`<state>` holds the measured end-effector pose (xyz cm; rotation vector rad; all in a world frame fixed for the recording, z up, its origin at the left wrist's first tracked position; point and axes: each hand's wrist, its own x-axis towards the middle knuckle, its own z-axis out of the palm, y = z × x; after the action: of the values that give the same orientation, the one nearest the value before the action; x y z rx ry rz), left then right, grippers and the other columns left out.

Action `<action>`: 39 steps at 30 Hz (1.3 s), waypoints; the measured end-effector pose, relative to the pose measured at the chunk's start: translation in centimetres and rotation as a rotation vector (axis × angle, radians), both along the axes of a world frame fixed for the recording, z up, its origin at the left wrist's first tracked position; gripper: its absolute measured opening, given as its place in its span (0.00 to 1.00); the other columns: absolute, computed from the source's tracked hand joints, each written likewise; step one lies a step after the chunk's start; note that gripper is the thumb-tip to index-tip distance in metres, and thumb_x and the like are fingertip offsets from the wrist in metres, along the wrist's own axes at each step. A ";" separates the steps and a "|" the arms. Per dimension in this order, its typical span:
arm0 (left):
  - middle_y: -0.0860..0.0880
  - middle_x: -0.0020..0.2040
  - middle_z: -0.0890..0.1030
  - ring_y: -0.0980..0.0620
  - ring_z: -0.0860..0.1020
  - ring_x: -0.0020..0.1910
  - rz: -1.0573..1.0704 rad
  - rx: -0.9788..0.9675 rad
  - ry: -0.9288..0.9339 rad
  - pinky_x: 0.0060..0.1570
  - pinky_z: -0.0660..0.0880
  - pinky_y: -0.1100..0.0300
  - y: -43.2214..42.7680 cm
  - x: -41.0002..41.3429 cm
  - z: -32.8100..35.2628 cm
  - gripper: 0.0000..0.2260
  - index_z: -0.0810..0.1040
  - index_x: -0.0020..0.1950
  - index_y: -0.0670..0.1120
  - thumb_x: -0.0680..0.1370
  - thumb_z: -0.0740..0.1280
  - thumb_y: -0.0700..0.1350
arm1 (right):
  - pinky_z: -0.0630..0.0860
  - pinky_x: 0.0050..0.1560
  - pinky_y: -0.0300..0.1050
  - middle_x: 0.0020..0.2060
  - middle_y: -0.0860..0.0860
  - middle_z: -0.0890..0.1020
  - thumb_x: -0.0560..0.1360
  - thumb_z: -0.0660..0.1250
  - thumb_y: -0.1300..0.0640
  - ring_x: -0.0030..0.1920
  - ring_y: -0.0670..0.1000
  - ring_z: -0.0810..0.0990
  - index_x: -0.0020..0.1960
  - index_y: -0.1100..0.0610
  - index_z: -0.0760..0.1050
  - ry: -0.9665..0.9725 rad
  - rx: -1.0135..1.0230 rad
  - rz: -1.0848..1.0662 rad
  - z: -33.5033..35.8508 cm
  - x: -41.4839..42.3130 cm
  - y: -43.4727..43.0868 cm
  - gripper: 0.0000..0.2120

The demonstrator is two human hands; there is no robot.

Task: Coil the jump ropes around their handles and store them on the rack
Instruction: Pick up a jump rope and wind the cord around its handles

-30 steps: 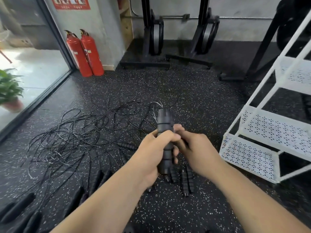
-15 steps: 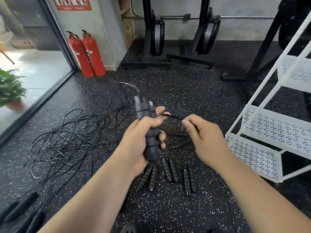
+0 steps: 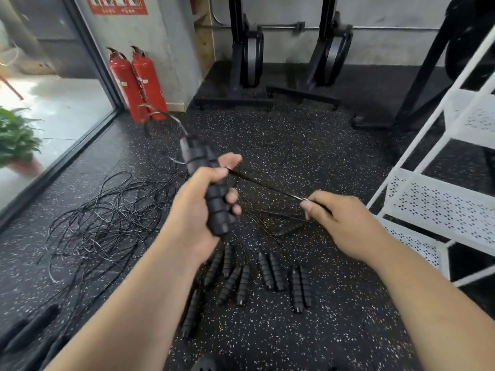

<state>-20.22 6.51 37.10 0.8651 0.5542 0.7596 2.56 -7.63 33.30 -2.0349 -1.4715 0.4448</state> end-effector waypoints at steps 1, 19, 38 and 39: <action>0.48 0.65 0.83 0.55 0.73 0.35 0.026 0.000 -0.020 0.33 0.74 0.59 0.4 -0.3 0.1 0.18 0.79 0.71 0.41 0.81 0.64 0.42 | 0.65 0.29 0.41 0.26 0.44 0.74 0.85 0.60 0.40 0.25 0.44 0.66 0.44 0.45 0.77 0.001 0.038 -0.013 0.1 0.1 -0.1 0.15; 0.49 0.59 0.86 0.54 0.74 0.35 0.039 -0.126 0.047 0.35 0.74 0.58 -1.7 2.0 -0.4 0.16 0.82 0.66 0.42 0.79 0.67 0.40 | 0.66 0.28 0.39 0.26 0.40 0.76 0.85 0.61 0.43 0.24 0.44 0.67 0.47 0.44 0.80 0.028 0.041 -0.007 -0.3 -0.9 0.6 0.13; 0.45 0.49 0.80 0.53 0.74 0.35 -0.073 -0.103 0.038 0.34 0.74 0.58 -2.8 2.8 -0.8 0.17 0.84 0.68 0.44 0.79 0.68 0.41 | 0.66 0.29 0.36 0.30 0.36 0.79 0.84 0.66 0.45 0.28 0.42 0.74 0.50 0.43 0.82 0.011 0.111 -0.045 0.1 -1.4 0.8 0.08; 0.46 0.52 0.81 0.54 0.74 0.35 -0.024 -0.106 0.011 0.34 0.74 0.58 -1.9 2.3 -0.5 0.19 0.83 0.68 0.43 0.78 0.68 0.42 | 0.66 0.29 0.35 0.30 0.33 0.78 0.84 0.65 0.45 0.28 0.41 0.74 0.49 0.42 0.81 0.012 0.108 -0.054 0.4 -0.9 0.6 0.08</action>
<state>-17.91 4.57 36.64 0.7771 0.5880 0.6978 1.67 -7.07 33.66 -1.9783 -1.3999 0.3479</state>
